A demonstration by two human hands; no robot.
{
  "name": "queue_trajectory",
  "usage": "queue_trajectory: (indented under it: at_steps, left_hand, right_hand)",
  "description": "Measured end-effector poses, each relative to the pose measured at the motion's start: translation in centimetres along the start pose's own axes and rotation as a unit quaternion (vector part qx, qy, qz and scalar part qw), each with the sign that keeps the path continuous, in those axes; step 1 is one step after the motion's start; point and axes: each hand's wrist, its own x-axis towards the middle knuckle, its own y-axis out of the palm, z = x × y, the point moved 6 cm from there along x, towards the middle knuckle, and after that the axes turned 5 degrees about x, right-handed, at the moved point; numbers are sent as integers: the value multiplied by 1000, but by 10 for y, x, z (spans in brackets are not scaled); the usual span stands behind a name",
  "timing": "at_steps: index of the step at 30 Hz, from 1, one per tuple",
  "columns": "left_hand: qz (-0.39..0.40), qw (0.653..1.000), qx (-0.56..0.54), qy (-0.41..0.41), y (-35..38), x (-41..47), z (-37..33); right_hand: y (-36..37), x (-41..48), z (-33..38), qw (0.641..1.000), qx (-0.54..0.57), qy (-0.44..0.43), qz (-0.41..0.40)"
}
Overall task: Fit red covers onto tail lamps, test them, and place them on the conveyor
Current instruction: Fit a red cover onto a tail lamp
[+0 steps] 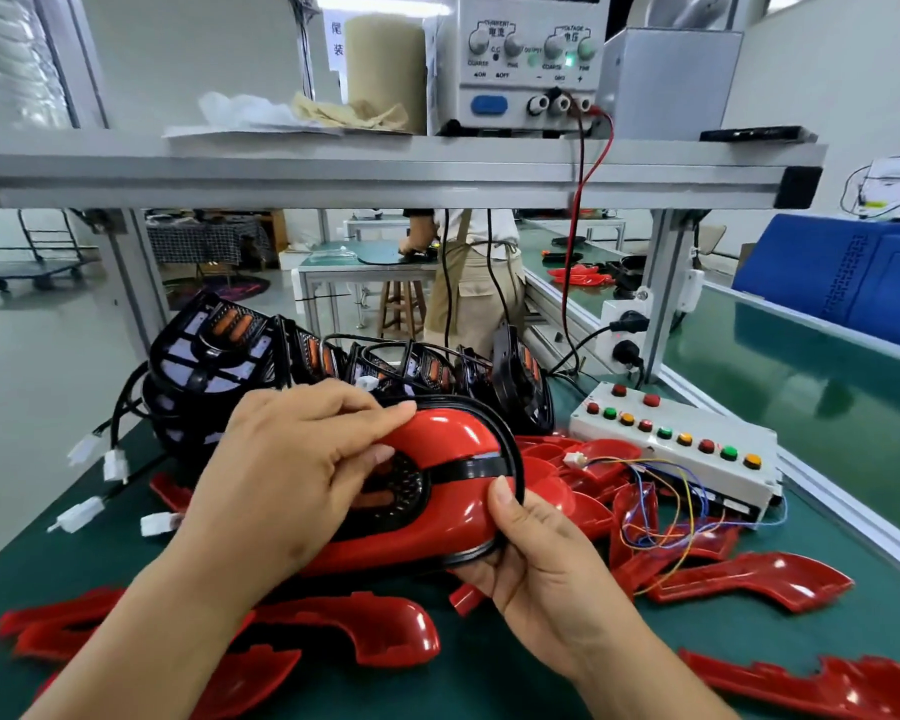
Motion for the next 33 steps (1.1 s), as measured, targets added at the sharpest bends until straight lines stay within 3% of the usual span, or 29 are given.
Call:
queue_trajectory:
  at_steps: [4,13,20,26,29,33]
  left_hand:
    - [16,998,0,55,2,8,-4]
    - [41,997,41,45,4,6,7]
    - [194,981,13,13,7,6,21]
    - [192,979,33,57,3,6,10]
    - [204,976,34,70,9,2,2]
    - [186,978,46,87,9,0,-12]
  right_hand:
    - [0,-1,-3,1000,-22,10,10]
    - [1,-1,-4,999,-13,15,26]
    - [0,-1,-2,999,-11,25,37]
    - [5,-3,4,997,-49,40,37]
    - [6,-4,6,996,-85,31,-3]
    - [2,-5,14,997,-46,-25,-54]
